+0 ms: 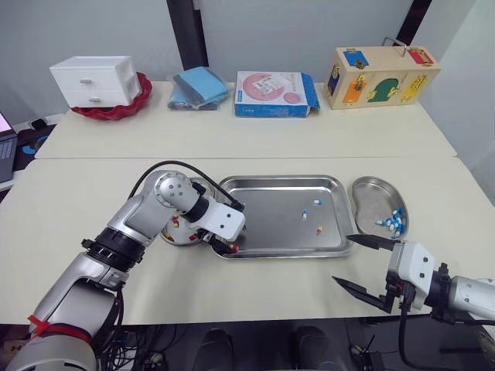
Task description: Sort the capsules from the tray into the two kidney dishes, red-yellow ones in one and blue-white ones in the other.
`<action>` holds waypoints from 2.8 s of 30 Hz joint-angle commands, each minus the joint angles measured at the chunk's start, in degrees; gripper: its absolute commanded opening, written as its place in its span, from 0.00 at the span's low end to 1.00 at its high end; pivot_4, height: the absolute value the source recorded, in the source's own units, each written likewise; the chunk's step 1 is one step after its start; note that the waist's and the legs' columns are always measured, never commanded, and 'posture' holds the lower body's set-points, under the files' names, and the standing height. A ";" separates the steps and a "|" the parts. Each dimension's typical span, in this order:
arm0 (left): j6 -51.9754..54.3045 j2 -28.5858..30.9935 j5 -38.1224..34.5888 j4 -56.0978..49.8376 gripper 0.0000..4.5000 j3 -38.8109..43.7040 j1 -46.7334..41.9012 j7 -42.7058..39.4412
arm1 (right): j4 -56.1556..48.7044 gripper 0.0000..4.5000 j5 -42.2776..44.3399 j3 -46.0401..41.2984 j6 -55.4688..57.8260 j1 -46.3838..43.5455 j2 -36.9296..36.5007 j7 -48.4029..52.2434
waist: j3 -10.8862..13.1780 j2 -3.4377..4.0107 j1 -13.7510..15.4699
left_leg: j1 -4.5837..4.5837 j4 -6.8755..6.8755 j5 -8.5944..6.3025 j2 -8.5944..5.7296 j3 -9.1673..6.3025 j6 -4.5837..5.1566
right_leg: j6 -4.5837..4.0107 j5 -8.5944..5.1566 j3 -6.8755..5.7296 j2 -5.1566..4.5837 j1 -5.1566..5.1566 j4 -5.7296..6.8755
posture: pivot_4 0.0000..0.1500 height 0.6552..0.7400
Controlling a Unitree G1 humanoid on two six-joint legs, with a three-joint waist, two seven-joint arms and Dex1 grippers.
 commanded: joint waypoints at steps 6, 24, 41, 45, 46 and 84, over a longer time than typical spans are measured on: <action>2.64 1.07 2.86 -0.28 0.01 -2.92 2.10 -1.82 | -2.05 1.00 1.23 -1.54 1.06 -1.04 -0.31 -0.61 | -0.04 0.04 0.12 | 0.17 0.01 0.00 0.00 0.00 0.00 | 0.00 0.00 0.00 0.00 0.19 0.00 | 1.00 0.62; 10.51 3.87 -4.15 -6.88 0.01 2.59 1.21 -4.13 | -0.42 1.00 -1.60 -1.58 -3.56 1.36 0.45 -0.82 | -0.20 0.32 0.00 | 0.24 0.00 0.00 0.00 0.00 0.00 | 0.00 0.00 0.01 0.01 0.24 0.02 | 1.00 0.62; 45.67 18.56 -20.35 -26.00 0.01 23.22 13.70 3.15 | 4.16 1.00 -2.98 6.67 -11.53 -1.14 1.98 3.85 | -0.11 0.28 -0.01 | 0.21 0.00 0.00 0.04 0.00 0.01 | 0.00 -0.01 0.01 0.01 0.18 0.05 | 1.00 0.62; 50.51 21.92 -23.16 -29.66 0.01 30.99 21.09 7.18 | 6.43 1.00 -2.93 10.20 -11.82 -5.68 3.80 3.66 | -0.06 0.22 0.01 | 0.19 0.01 0.00 0.04 0.00 0.00 | 0.00 -0.01 0.01 0.01 0.17 0.06 | 1.00 0.62; 51.77 22.41 -24.05 -30.29 0.01 32.82 22.58 8.09 | 7.02 1.00 -2.92 10.79 -11.95 -6.64 4.06 3.81 | -0.04 0.21 0.04 | 0.20 0.01 0.00 0.04 0.00 0.00 | 0.00 -0.01 0.01 0.01 0.16 0.07 | 1.00 0.62; 47.59 7.99 -36.81 -30.10 1.00 48.29 35.44 31.99 | 3.14 1.00 -2.52 13.81 -5.82 -11.23 8.07 -4.13 | 0.08 0.11 0.17 | 0.14 0.03 0.00 0.06 0.02 -0.01 | -0.13 -0.08 0.04 0.01 -0.10 0.48 | 1.00 0.62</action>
